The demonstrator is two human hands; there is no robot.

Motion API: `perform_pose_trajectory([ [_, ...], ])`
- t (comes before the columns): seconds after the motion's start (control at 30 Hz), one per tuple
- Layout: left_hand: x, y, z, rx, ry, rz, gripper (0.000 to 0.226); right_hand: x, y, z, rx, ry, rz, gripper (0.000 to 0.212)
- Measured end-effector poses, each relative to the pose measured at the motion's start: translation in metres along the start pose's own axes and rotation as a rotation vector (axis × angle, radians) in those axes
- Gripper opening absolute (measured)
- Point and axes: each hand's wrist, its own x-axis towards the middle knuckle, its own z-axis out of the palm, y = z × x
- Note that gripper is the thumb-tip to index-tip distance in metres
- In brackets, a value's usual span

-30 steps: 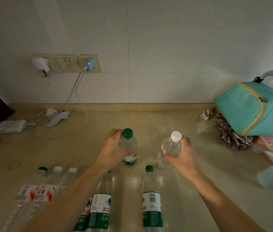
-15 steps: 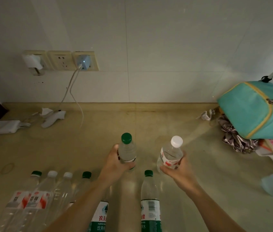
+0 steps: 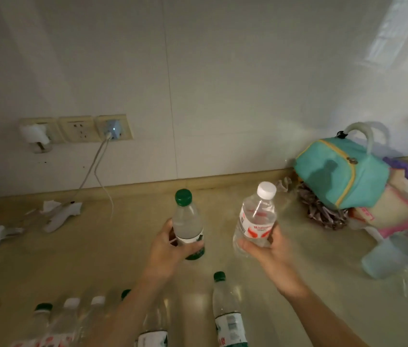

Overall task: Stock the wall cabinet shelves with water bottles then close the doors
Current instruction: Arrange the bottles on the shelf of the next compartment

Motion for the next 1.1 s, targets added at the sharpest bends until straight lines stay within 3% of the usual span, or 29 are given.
perform_pose_trajectory([
  [0.17, 0.001, 0.109, -0.023, -0.070, -0.038, 0.300, 0.061, -0.007, -0.107, 0.002, 0.060, 0.184, -0.194, 0.053],
  [0.4, -0.028, 0.296, -0.062, -0.111, 0.001, 0.764, 0.046, -0.030, -0.282, -0.011, 0.128, 0.248, -0.523, 0.048],
  [0.63, -0.063, 0.438, -0.083, -0.177, -0.005, 1.051, 0.040, -0.031, -0.436, -0.024, 0.134, 0.340, -0.750, 0.050],
  [0.83, -0.043, 0.515, -0.068, -0.065, 0.122, 1.074, 0.044, 0.005, -0.515, -0.047, 0.011, 0.417, -0.786, 0.036],
  [1.0, -0.002, 0.537, -0.040, 0.075, 0.176, 0.933, 0.028, 0.058, -0.520, -0.054, -0.107, 0.468, -0.657, 0.040],
  [1.1, 0.020, 0.543, -0.028, 0.103, 0.194, 0.891, 0.031, 0.080, -0.516, -0.057, -0.144, 0.485, -0.630, 0.040],
])
